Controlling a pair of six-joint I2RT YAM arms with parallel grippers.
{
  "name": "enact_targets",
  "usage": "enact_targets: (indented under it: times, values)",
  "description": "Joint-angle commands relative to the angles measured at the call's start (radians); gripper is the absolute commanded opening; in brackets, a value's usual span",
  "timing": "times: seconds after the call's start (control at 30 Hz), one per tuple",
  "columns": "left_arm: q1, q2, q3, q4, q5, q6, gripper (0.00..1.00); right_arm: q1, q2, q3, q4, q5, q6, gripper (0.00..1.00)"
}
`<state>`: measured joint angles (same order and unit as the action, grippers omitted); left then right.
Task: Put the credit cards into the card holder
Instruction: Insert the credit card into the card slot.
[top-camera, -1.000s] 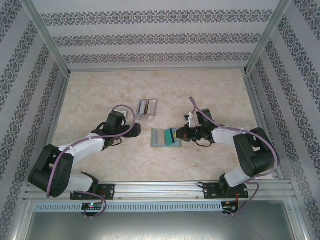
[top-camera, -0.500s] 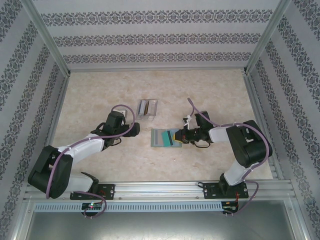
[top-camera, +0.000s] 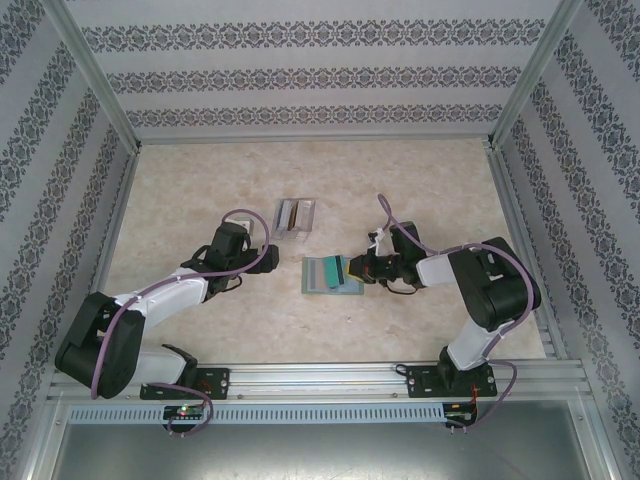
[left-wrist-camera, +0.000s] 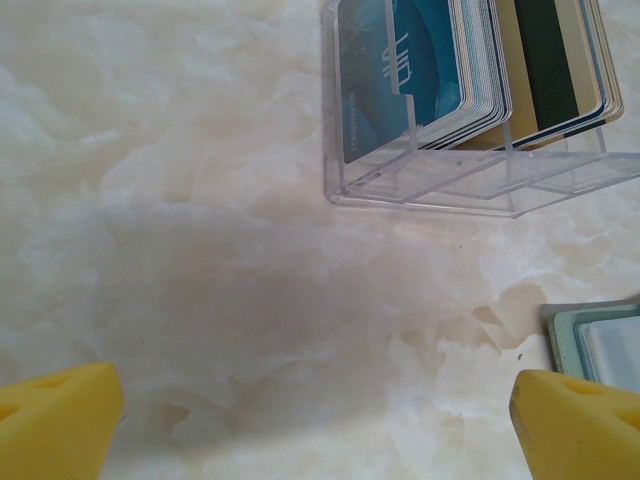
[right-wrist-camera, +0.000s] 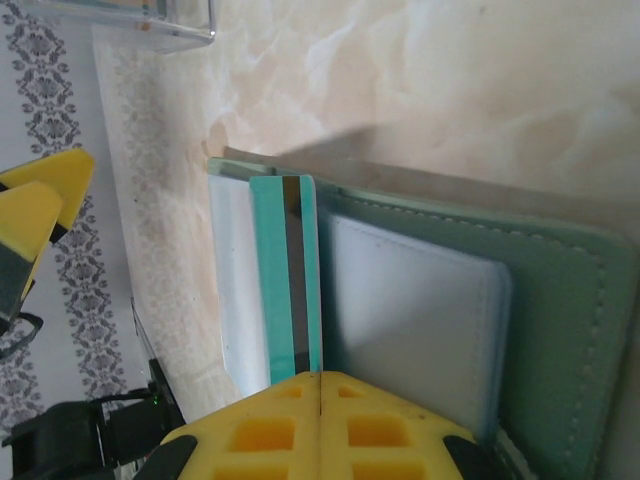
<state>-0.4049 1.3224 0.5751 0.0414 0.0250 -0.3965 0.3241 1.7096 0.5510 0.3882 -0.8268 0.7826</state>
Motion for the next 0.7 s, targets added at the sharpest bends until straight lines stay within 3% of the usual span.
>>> enact_targets:
  times: [0.0,0.67]
  values:
    - [-0.005,-0.009,-0.011,0.015,-0.010,-0.017,1.00,0.031,0.013,-0.020,0.071,0.045,0.048,0.00]
    - [-0.005,0.011,0.002,0.002,-0.007,-0.022,1.00,0.074,-0.007,-0.030,0.066,0.041,0.072,0.00]
